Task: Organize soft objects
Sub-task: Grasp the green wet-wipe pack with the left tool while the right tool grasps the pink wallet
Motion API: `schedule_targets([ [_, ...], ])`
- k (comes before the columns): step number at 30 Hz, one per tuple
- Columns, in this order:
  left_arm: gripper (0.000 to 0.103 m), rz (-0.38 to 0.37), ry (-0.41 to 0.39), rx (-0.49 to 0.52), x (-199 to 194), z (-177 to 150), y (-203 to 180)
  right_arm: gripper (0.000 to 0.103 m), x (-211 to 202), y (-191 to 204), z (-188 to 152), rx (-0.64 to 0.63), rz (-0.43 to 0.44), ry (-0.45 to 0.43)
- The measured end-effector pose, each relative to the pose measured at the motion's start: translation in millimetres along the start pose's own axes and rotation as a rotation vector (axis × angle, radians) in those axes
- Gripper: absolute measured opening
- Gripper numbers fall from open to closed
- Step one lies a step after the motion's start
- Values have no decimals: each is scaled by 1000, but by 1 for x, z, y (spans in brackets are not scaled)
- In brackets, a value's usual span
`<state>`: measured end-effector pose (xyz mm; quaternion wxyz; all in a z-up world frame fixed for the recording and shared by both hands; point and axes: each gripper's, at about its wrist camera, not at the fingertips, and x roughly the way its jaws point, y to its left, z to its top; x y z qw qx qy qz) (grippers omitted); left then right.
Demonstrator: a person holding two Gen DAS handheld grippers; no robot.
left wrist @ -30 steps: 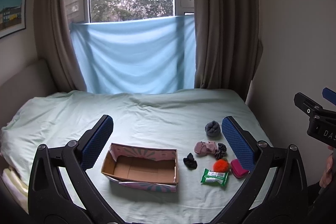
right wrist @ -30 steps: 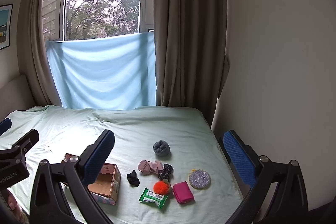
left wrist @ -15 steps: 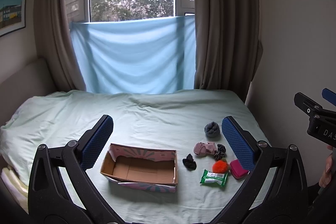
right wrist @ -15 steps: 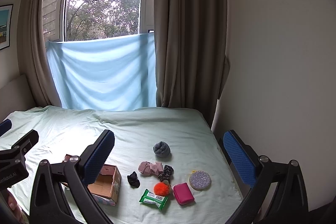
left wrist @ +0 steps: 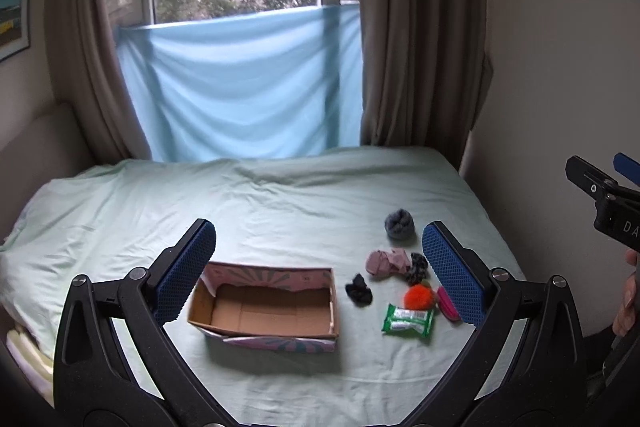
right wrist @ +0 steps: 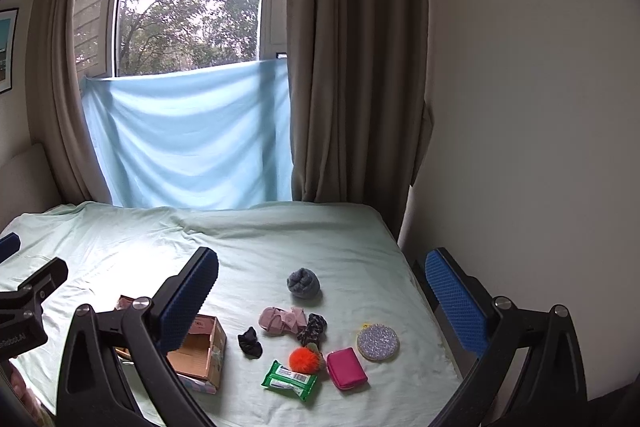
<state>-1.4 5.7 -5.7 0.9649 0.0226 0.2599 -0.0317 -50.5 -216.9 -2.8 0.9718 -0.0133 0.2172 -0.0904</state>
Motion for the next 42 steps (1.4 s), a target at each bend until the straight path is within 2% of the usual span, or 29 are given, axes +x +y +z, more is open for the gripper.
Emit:
schedule_targets([
  [5,102,-53,77,31,34,-17,-11,103,25,-14,-21,19,4,65],
  [11,102,-69,156,102,79,-52,-50,103,67,-50,-60,-1,12,152],
  [14,102,-103,201,145,109,-74,-74,103,93,-65,-81,-24,16,195],
  [19,102,-162,284,324,166,-122,-126,103,142,-85,-119,-53,46,271],
  [23,102,-208,348,476,212,-165,-165,103,196,-96,-161,-77,101,347],
  [28,102,-278,427,637,265,-218,-200,103,248,-101,-208,-92,155,423],
  [33,102,-340,511,764,309,-263,-217,103,293,-94,-255,-131,198,499],
  [42,94,-466,618,919,363,-309,-235,103,345,-84,-300,-166,246,570],
])
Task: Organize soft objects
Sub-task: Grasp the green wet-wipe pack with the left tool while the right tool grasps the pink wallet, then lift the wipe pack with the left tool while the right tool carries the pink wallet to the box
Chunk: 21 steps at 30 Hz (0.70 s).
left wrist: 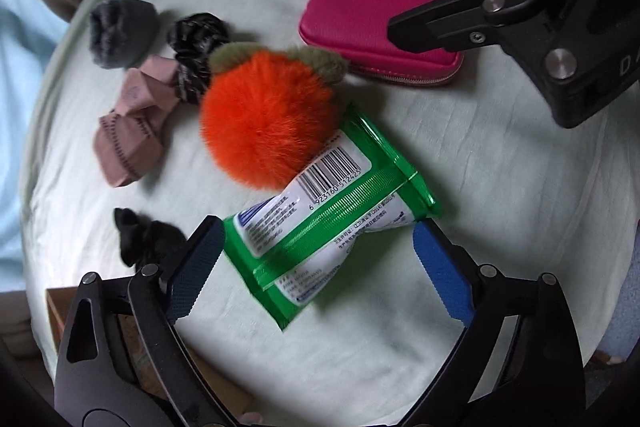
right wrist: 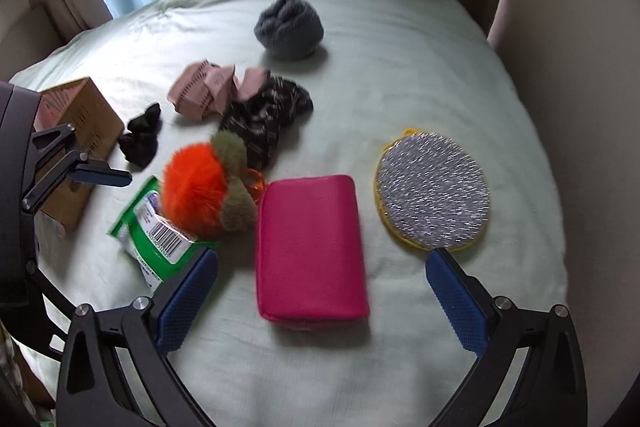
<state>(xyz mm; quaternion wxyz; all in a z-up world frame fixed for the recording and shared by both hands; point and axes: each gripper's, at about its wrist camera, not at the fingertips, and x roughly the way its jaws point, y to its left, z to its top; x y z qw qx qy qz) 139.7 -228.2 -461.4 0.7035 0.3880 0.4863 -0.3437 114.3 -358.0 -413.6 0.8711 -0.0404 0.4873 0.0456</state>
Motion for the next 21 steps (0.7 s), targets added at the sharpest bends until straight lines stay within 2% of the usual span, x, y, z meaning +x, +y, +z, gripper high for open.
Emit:
schedule_targets([
  [4,89,-46,23,27,18,5,2,103,20,-2,0,7,30,24],
  [9,85,-54,43,85,35,10,-6,103,34,-2,3,2,43,31],
  [12,75,-67,39,100,38,13,-8,93,41,-1,4,4,62,43],
  [15,59,-74,38,126,36,15,-15,74,49,-2,2,14,74,76],
  [16,57,-75,38,134,36,15,-17,68,51,-2,1,19,87,86],
  [21,49,-56,34,137,32,16,-28,57,46,1,-2,15,97,73],
])
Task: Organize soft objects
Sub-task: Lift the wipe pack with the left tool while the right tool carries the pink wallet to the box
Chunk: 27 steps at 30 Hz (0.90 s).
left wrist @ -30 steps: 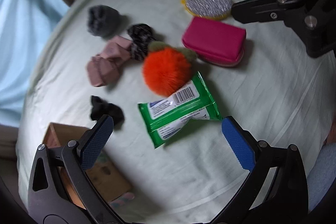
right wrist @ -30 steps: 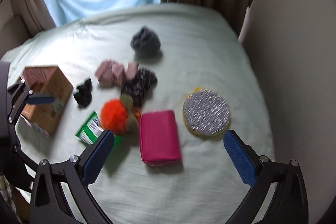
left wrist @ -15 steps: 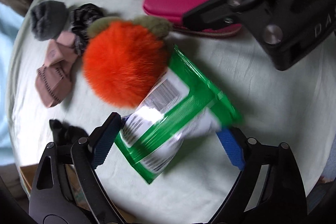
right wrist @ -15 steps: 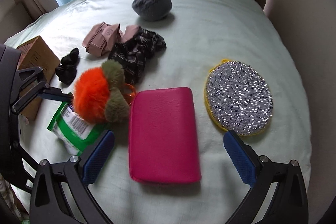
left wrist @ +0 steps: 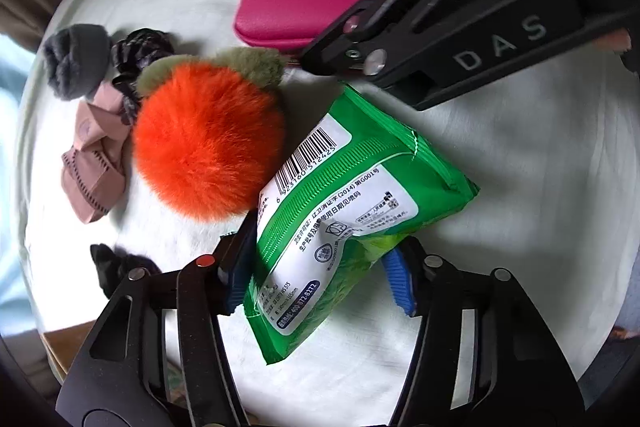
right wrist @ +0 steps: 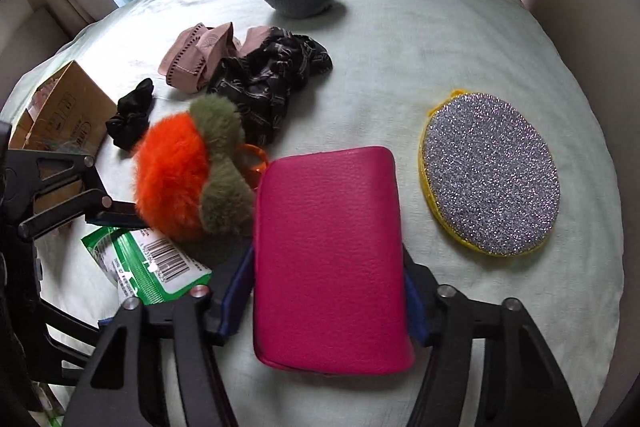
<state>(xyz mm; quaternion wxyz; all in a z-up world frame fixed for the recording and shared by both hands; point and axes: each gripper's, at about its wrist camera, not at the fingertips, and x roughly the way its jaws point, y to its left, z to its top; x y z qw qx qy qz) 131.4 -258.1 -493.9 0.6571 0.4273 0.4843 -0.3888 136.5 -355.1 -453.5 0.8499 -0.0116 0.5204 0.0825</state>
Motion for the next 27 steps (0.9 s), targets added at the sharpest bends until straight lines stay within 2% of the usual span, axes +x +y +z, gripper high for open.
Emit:
schedule_targets([
  [1,38,5,-2,-10,0,1,0,55,-2,1,-1,0,1,-3],
  [9,38,53,-27,-74,-16,-1,11,47,-18,-1,-9,24,-11,-18],
  [14,38,80,-51,-106,-49,-2,15,46,-40,-3,-7,34,-23,-35],
  [20,38,137,-112,-164,-95,-1,23,46,-90,7,7,25,-41,-95],
  [21,38,146,-142,-178,-104,0,22,46,-99,10,10,20,-44,-106],
  [27,38,224,-209,-236,-171,-12,28,46,-154,32,25,7,-54,-174],
])
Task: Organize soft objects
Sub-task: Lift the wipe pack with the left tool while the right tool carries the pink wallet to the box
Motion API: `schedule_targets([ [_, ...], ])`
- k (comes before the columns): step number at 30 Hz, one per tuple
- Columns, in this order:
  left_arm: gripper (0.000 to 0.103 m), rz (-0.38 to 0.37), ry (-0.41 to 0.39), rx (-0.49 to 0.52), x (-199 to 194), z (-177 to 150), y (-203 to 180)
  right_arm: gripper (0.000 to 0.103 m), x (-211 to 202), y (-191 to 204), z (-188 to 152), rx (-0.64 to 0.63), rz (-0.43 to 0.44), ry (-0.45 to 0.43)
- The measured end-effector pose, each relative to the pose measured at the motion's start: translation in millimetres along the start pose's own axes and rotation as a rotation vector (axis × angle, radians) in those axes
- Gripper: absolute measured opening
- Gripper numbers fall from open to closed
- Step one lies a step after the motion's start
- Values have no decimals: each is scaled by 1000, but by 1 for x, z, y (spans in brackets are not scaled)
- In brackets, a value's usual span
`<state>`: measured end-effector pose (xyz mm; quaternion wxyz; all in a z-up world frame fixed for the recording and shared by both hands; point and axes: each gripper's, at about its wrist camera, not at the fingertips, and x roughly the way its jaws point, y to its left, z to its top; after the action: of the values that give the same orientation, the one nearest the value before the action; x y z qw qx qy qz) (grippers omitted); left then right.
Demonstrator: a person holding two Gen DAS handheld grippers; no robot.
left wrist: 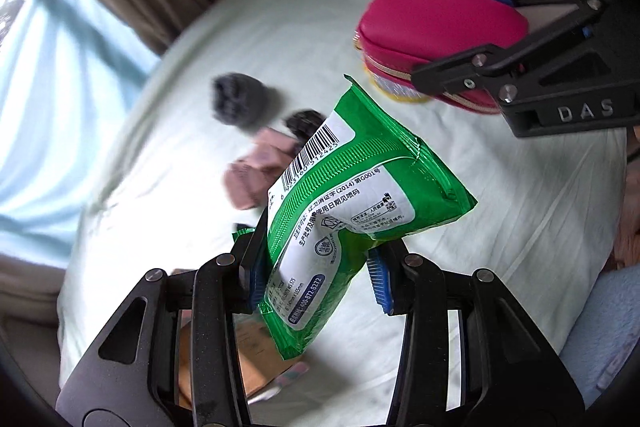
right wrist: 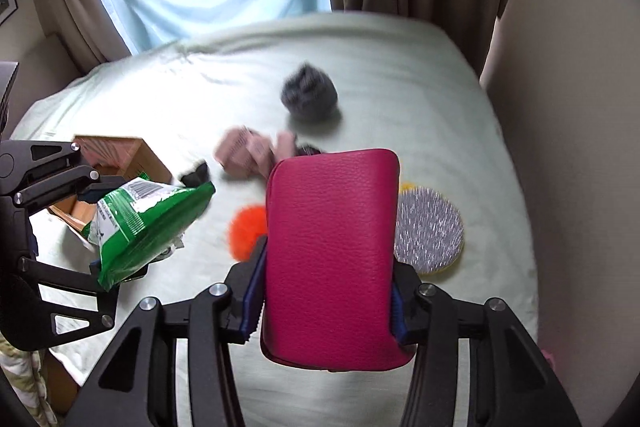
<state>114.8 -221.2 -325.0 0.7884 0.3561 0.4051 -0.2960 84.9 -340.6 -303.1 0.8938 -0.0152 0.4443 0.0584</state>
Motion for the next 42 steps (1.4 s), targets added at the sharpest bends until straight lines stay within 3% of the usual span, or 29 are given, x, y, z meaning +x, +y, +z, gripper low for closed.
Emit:
schedule_targets([
  [11,38,105,-97,-217,-114,-23,71,46,-91,87,51,-29,12,-130],
  [16,38,147,-118,-289,-150,-56,113,46,-113,141,71,-50,25,-165],
  [22,38,157,-85,-418,-170,-113,174,46,-112,215,94,-39,53,-173],
  [32,38,168,5,-578,-142,-206,260,46,-40,319,109,-23,95,-58],
  [42,38,78,166,-746,-54,-270,302,46,66,350,108,123,112,156],
])
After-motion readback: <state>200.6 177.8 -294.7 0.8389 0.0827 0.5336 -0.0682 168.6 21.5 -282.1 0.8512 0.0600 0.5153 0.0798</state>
